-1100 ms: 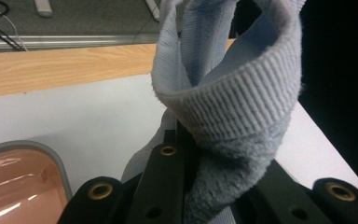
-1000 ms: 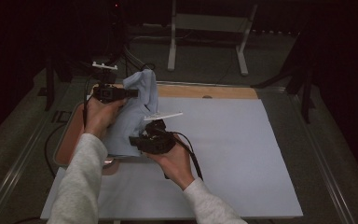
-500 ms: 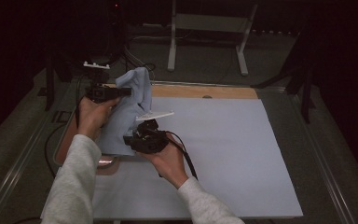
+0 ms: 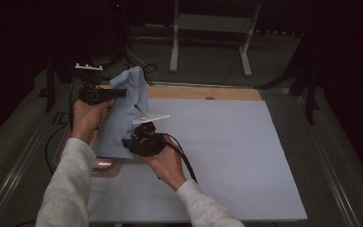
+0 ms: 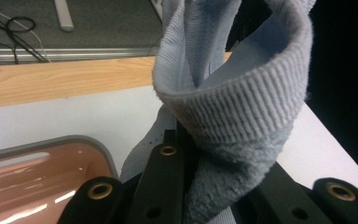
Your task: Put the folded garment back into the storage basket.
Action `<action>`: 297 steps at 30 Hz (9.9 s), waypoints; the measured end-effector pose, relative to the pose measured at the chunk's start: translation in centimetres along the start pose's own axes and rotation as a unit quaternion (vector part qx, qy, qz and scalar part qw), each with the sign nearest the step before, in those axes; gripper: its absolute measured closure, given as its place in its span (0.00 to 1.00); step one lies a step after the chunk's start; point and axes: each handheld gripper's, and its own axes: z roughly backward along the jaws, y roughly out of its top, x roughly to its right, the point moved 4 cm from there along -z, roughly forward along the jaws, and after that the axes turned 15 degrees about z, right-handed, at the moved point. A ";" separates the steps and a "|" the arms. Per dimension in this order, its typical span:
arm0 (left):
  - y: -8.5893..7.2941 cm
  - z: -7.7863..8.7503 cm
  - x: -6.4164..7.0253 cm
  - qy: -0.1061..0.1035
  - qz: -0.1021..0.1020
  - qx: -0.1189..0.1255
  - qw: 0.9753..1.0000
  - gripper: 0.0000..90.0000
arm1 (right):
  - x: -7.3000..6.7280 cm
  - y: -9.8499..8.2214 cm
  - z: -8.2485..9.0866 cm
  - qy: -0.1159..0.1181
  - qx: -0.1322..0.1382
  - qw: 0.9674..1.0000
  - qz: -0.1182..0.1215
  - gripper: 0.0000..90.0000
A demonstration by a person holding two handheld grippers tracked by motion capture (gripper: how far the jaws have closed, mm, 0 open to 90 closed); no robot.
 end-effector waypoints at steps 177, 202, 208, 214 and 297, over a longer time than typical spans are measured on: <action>-7.5 0.9 -9.2 0.137 0.036 -0.025 0.990 0.22 | -2.8 -2.4 -11.7 0.029 -0.066 0.996 -0.053 0.87; -10.7 -0.7 -10.3 0.149 0.019 -0.114 0.982 0.79 | -1.4 -1.7 -10.5 -0.005 -0.031 0.999 0.013 0.58; -10.9 -1.1 -10.6 0.157 0.023 -0.113 0.981 0.79 | -0.3 -1.1 -9.1 -0.039 -0.006 0.997 0.060 0.43; -10.7 -1.2 -10.2 0.160 0.022 -0.106 0.981 0.75 | 0.4 -0.9 -8.1 -0.055 0.006 0.996 0.076 0.34; -16.8 4.6 -3.1 0.072 -0.096 0.059 0.991 0.00 | 5.9 -5.6 4.4 -0.080 0.083 0.991 0.066 0.11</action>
